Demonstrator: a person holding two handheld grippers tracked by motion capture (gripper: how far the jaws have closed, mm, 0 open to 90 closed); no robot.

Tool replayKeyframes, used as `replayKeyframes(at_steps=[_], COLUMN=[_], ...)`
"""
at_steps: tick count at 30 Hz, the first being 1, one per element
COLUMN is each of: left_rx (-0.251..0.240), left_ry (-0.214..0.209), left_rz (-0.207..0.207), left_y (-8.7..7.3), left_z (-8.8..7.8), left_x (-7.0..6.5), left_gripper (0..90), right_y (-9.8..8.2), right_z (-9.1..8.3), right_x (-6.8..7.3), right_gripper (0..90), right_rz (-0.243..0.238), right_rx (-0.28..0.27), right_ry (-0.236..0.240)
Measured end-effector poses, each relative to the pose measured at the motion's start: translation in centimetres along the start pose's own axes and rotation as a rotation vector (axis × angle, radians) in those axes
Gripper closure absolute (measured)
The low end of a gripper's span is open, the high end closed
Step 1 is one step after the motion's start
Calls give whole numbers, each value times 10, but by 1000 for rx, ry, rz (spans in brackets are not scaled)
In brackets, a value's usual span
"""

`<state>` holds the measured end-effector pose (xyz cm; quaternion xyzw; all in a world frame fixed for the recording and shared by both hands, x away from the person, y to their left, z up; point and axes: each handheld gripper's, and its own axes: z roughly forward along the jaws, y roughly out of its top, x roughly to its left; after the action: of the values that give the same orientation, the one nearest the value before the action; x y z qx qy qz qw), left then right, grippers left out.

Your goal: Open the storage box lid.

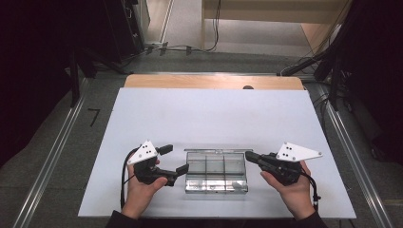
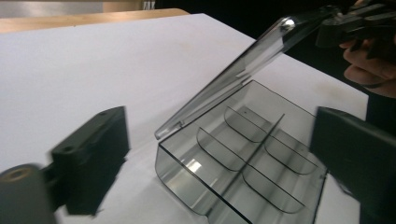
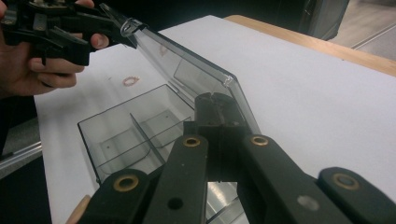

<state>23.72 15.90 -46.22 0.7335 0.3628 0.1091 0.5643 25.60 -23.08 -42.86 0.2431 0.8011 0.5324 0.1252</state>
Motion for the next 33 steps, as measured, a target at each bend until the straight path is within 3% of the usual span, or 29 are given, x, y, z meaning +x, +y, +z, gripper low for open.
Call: replayKeyframes(at_steps=[8,18,28,33], left_rx=[39,68,47,46], left_ry=[11,18,6,-8], left_rz=[-4,13,-22,-37], left_y=[6,13,16,16], left_z=[19,42,44,43], left_x=[10,10,15,19], left_gripper=[0,327,580,621], right_y=[8,16,15,11], right_z=[2,6,4,-2], right_x=[-7,-13,-19,-22], right_gripper=[885,885,880,730], right_rz=[-1,-6,6,19], right_rx=[-10,-11,-6,-32], right_ry=[-14,-33,-54,-27])
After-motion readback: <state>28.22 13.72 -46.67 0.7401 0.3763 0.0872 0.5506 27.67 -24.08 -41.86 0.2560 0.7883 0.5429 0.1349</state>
